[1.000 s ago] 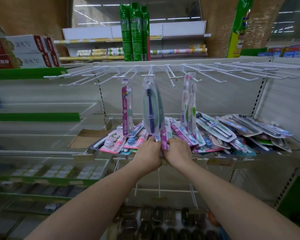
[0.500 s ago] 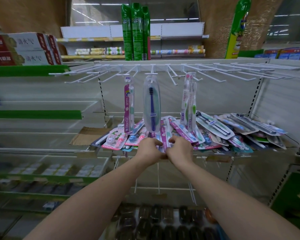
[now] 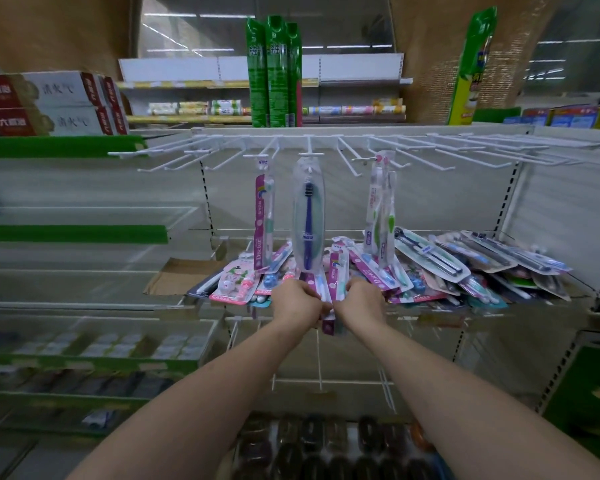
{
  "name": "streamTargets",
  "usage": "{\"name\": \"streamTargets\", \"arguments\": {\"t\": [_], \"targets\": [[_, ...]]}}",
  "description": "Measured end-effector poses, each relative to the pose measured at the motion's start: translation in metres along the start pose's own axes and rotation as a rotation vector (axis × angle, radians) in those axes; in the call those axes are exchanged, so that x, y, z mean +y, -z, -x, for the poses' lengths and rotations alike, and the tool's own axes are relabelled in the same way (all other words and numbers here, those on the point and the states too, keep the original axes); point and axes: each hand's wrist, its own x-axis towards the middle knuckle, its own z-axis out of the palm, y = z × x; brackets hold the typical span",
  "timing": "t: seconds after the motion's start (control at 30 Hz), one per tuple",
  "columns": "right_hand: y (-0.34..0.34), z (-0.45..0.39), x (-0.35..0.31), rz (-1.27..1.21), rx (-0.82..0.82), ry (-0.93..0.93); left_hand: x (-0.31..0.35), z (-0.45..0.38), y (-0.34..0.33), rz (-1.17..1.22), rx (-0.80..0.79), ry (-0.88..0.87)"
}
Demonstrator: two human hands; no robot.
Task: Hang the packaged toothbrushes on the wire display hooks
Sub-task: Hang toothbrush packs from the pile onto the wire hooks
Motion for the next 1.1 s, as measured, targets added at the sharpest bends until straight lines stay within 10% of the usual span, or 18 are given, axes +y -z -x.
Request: {"name": "streamTargets", "arguments": {"t": [0.47,1.1], "targets": [[0.005,-0.010,-0.003,-0.182,-0.042,-0.255,0.001,-0.006,0.010,0.498,-0.199,0.395],[0.025,0.046,-0.002,-0.351,0.025,-0.347,0.005,0.045,0.025,0.693,-0.397,0.416]]}}
